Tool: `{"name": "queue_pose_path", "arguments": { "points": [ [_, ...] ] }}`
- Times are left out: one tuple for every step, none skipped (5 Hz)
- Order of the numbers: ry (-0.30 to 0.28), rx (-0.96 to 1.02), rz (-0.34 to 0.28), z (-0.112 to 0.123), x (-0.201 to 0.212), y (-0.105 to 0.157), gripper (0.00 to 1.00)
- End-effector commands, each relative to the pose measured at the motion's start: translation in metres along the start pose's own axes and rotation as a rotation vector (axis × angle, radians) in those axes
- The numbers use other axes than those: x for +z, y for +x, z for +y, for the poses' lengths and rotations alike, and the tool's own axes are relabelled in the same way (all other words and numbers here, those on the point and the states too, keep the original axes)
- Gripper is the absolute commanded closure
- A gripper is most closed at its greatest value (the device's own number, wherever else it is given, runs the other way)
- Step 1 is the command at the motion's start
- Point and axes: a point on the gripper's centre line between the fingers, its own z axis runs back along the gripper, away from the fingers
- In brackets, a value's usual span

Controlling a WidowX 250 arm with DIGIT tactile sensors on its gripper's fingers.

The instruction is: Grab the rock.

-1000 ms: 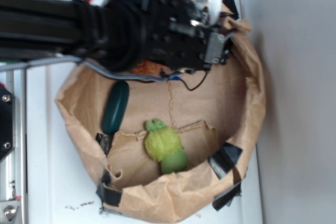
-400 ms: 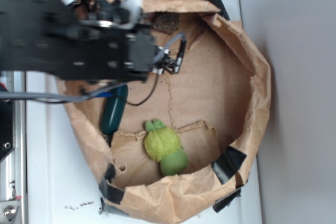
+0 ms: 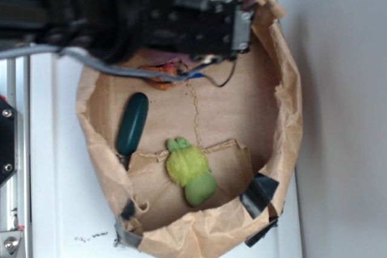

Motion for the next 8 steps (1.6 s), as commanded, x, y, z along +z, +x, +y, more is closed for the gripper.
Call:
{"name": "queue_pose_path", "arguments": {
  "points": [
    [-0.051,0.075,-0.058,-0.019,0.004,0.035,0.0],
    [-0.083,0.055,-0.087,-0.024,0.002,0.032,0.0],
    [-0.108,0.04,-0.097,-0.022,0.001,0.029,1.0],
    [-0.118,0.029,-0.111,-0.02,0.0,0.025,1.0],
    [-0.121,0.016,-0.125,-0.017,-0.002,0.02,1.0],
    [-0.13,0.0,-0.101,-0.015,0.004,0.018,1.0],
    [-0.217,-0.103,-0.01,-0.007,0.037,0.007,1.0],
    [-0.354,-0.221,0.085,0.005,0.077,-0.002,1.0]
  ]
}}
